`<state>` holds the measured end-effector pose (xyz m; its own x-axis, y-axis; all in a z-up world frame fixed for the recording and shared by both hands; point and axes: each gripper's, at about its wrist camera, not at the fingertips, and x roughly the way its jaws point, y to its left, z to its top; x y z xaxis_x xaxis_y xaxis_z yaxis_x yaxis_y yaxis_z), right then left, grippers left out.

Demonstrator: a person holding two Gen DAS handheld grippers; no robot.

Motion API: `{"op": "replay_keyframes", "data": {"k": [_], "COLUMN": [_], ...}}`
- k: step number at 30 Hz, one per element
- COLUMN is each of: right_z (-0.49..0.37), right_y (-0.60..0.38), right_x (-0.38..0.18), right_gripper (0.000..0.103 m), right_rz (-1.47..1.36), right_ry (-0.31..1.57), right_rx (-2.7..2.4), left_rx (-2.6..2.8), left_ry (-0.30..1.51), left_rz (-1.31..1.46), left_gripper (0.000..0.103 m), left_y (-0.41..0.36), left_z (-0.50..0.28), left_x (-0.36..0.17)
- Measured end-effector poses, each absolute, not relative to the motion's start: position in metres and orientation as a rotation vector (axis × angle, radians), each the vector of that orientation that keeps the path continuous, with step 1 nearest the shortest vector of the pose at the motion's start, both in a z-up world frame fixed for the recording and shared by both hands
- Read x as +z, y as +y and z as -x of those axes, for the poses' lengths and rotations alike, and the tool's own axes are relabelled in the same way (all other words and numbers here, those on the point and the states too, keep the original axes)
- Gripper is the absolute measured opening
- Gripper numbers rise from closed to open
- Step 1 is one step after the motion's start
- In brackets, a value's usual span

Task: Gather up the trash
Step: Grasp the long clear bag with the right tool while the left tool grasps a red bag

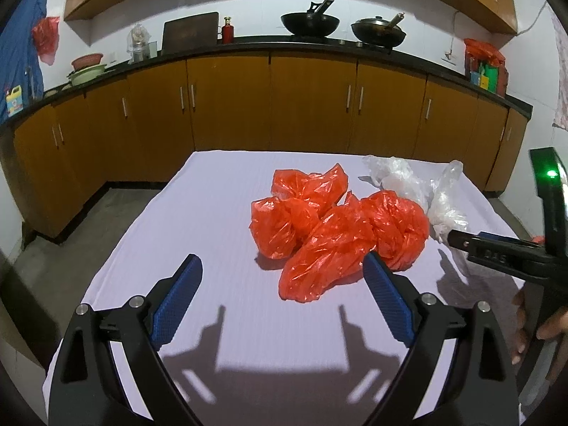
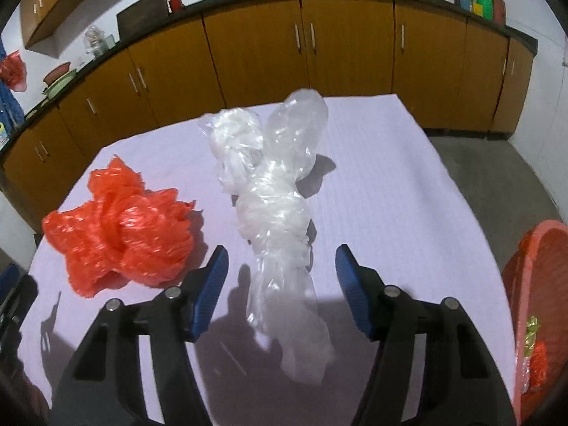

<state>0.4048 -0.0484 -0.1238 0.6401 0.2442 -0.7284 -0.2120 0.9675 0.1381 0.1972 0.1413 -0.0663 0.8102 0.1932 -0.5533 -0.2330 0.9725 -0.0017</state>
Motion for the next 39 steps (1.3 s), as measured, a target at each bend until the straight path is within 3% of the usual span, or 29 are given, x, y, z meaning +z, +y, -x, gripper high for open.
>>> {"op": "replay_keyframes", "data": {"k": [2, 5, 11, 39], "right_z": [-0.41, -0.416, -0.408, -0.352], "right_y": [-0.046, -0.045, -0.065, -0.136], "right_x": [-0.128, -0.134, -0.132, -0.137], "right_gripper": [0.052, 0.029, 0.017, 0.015], "right_rz": [-0.033, -0.022, -0.056, -0.151], "right_ry": [0.848, 0.874, 0.856, 0.849], "right_rx": [0.261, 0.273, 0.26, 0.225], "left_rx": [0.223, 0.218, 0.189, 0.054], "left_ry": [0.581, 0.577, 0.561, 0.737], "left_rz": [0.068, 0.074, 0.063, 0.075], "left_gripper": [0.091, 0.091, 0.095, 0.094], "left_y": [0.14, 0.14, 0.126, 0.071], "left_z": [-0.199, -0.201, -0.209, -0.298], "left_x": [-0.066, -0.065, -0.064, -0.092]}}
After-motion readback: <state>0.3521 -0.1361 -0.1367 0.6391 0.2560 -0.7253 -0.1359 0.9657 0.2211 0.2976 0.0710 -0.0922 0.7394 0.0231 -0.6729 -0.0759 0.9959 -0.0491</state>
